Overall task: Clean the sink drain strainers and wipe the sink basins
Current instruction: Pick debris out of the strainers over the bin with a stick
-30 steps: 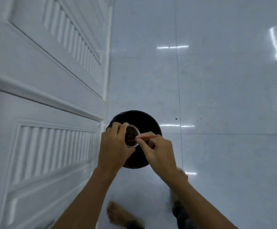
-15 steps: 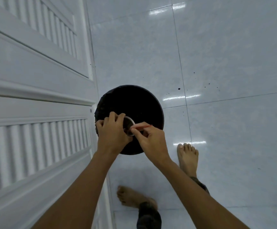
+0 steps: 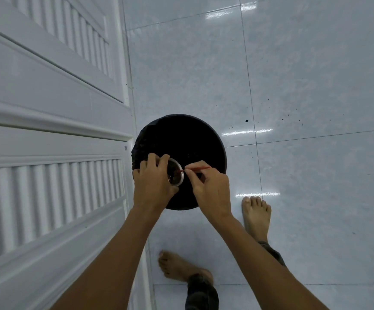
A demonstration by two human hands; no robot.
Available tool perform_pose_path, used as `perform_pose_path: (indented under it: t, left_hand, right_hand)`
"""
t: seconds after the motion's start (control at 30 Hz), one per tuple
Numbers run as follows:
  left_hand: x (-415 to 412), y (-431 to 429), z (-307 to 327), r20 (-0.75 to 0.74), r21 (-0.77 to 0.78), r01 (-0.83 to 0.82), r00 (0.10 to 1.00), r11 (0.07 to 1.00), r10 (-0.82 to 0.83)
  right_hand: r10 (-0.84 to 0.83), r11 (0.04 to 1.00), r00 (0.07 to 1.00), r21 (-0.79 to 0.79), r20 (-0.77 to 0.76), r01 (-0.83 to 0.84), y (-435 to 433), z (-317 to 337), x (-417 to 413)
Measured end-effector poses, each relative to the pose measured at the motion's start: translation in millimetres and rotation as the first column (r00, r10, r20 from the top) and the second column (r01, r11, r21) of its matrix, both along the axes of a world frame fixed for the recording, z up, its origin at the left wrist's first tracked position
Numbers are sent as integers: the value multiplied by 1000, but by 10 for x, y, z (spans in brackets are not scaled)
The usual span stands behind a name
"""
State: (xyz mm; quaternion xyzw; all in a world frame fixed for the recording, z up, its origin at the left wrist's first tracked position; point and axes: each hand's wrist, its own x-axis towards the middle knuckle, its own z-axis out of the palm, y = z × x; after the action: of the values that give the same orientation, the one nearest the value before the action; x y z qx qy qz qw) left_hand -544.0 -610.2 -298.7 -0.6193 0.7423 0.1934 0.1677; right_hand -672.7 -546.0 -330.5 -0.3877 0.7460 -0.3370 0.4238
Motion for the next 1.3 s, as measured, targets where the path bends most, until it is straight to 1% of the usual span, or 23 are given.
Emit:
perform_pose_path:
  t: [0.07,0.1,0.13,0.23,0.3,0.37,0.43,0.53,0.63,0.7,0.77,0.8,0.9,0.97,1.0,1.07,1.13,1.17,1.23,1.3]
  left_hand:
    - [18,-1,-15,4,-3,-5,1000,1000,5]
    - [24,1,-16,1,-1,-12,1000,1000,12]
    - [27,3,-13,1,2,-20,1000,1000,20]
    - [58,9,-8,0,16,-44,999,999,44]
    - [74,10,-21,-1,25,-58,998,998,58]
    - [84,9,-48,5,40,-69,998,997,69]
    - [92,12,-72,17,73,-79,997,994,78]
    - [127,1,-102,42,111,-109,994,988,105]
    - [132,-25,-149,52,103,-132,990,986,127]
    - [118,-28,-182,61,104,-122,991,987,116]
    - [108,-19,-209,71,127,-106,993,986,97]
    - [109,-15,-217,80,138,-99,993,985,89]
    - [137,-12,-229,104,149,-90,992,985,75]
    - [158,-19,-238,119,151,-78,991,985,60]
    - [164,-22,-246,125,150,-73,991,986,54]
    - [163,-18,-261,123,146,-62,991,987,44]
    - [148,-15,-273,119,143,-50,992,989,33]
    - [147,-15,-276,121,145,-50,992,988,32]
    - [153,-28,-285,141,148,-58,989,987,37]
    - [168,-35,-296,173,156,-59,984,986,32]
  right_hand:
    - [66,997,994,-39,84,-63,20,33,119]
    - [81,996,992,-33,96,-78,41,37,165]
    - [68,998,994,-19,81,-66,56,31,179]
    - [-36,999,999,25,8,36,86,-38,133]
    - [-46,999,998,-2,37,46,130,-17,170]
    - [-10,999,995,-35,94,14,165,7,273]
    - [-25,1000,994,2,106,25,174,-21,321]
    - [-83,994,995,74,64,78,131,-137,272]
    - [-110,993,993,38,31,109,156,-161,265]
    - [-88,996,994,18,61,87,208,-155,299]
    - [-38,999,996,39,80,35,244,-172,323]
    - [-30,998,997,53,67,27,242,-188,316]
    - [-108,989,994,105,-15,109,212,-243,238]
    - [-155,983,987,93,-37,158,230,-241,224]
    - [-154,985,988,78,-27,156,245,-235,235]
    - [-73,995,997,70,13,72,267,-228,275]
    - [15,993,1000,120,-5,-14,254,-248,274]
    - [-2,988,1000,153,-21,5,230,-275,238]
    - [-95,977,995,192,-4,94,182,-305,166]
    - [-116,980,992,167,40,108,152,-300,170]
